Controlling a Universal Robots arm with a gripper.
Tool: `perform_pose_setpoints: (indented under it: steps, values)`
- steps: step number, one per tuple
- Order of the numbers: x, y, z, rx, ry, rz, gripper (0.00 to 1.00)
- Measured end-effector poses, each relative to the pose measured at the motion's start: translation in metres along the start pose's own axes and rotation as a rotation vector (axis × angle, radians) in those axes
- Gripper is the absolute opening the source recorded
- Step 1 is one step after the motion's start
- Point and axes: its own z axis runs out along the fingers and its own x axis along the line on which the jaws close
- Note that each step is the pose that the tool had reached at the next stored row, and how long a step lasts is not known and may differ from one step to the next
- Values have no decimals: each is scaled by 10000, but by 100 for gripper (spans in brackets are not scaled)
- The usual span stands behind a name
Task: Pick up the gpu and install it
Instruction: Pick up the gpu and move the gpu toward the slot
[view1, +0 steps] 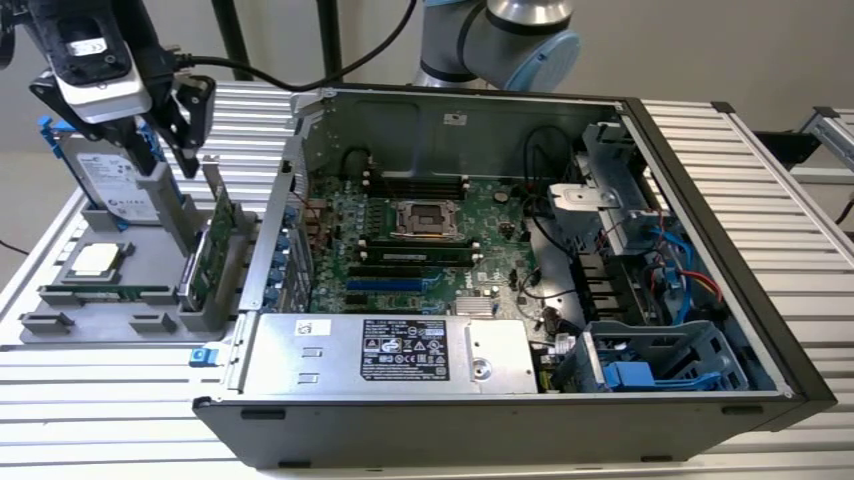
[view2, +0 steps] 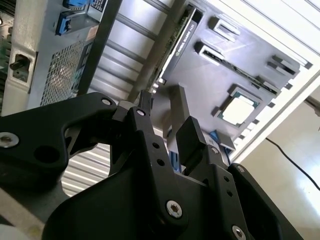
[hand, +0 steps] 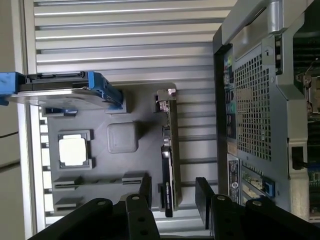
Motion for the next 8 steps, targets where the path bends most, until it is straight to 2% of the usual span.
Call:
perform_pose_setpoints:
  steps: [8]
  values:
    - [1,-2,49,0,0,0,100]
